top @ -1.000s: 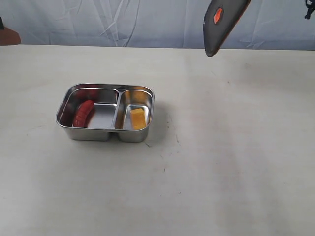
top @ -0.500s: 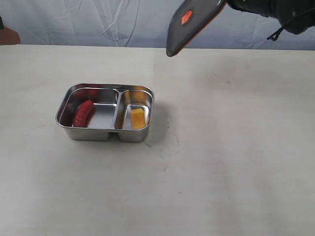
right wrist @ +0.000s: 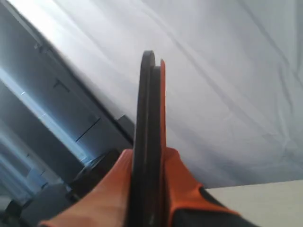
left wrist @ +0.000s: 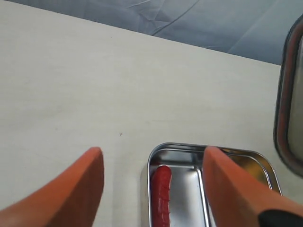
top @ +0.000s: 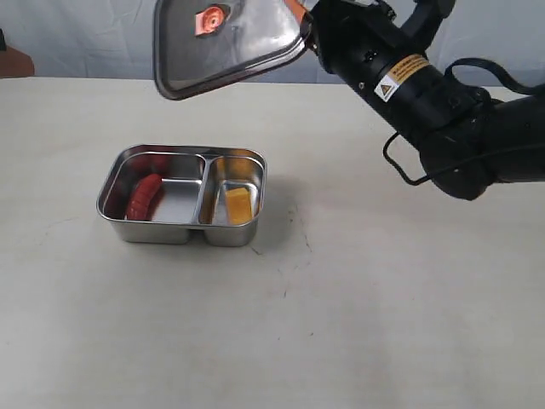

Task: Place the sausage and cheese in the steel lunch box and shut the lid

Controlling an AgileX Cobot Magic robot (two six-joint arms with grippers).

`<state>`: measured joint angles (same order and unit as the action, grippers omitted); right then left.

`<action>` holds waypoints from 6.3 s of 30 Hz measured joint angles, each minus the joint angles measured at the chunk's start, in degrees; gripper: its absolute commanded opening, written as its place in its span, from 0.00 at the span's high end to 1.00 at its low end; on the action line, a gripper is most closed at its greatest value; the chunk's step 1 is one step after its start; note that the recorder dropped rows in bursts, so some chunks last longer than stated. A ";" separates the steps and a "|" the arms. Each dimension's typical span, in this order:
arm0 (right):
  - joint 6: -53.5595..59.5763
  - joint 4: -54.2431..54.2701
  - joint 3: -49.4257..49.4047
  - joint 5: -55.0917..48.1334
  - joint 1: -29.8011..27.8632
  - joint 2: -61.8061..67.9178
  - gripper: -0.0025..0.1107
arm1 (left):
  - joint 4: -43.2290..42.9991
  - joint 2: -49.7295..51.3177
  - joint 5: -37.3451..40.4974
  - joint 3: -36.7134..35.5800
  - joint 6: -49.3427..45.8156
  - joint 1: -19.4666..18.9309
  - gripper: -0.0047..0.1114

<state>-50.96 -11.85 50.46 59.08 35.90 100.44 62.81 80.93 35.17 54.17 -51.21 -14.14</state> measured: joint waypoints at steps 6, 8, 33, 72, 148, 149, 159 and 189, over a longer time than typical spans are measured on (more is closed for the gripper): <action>-0.91 -9.45 -0.16 2.62 1.64 1.13 0.99 | 0.00 0.00 0.00 0.00 0.00 0.00 0.46; -3.17 -8.98 -0.16 4.30 1.84 2.61 0.99 | 0.00 0.00 0.00 0.00 0.00 0.00 0.46; -23.52 7.28 -4.43 9.92 6.37 14.27 0.99 | 0.00 0.00 0.00 0.00 0.00 0.00 0.46; -22.54 21.39 -7.14 9.43 15.51 19.28 0.99 | 0.00 0.00 -0.31 0.00 0.00 0.00 0.46; -21.17 5.93 -7.16 -25.45 15.62 7.87 0.61 | 8.18 0.00 -4.88 0.00 0.00 0.00 0.46; -20.92 5.55 -7.16 -26.10 15.62 7.48 0.61 | 8.18 0.00 -4.89 0.00 0.00 0.00 0.46; -19.53 3.40 -7.16 -41.71 15.62 4.78 0.61 | 9.10 0.00 -2.23 0.00 0.00 0.00 0.46; -11.04 6.41 -7.16 -44.34 10.69 1.51 0.92 | 6.45 14.83 14.00 0.00 -13.26 6.94 0.33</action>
<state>-62.00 -5.44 43.30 14.74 46.60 101.95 69.27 95.77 49.17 54.17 -64.47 -7.20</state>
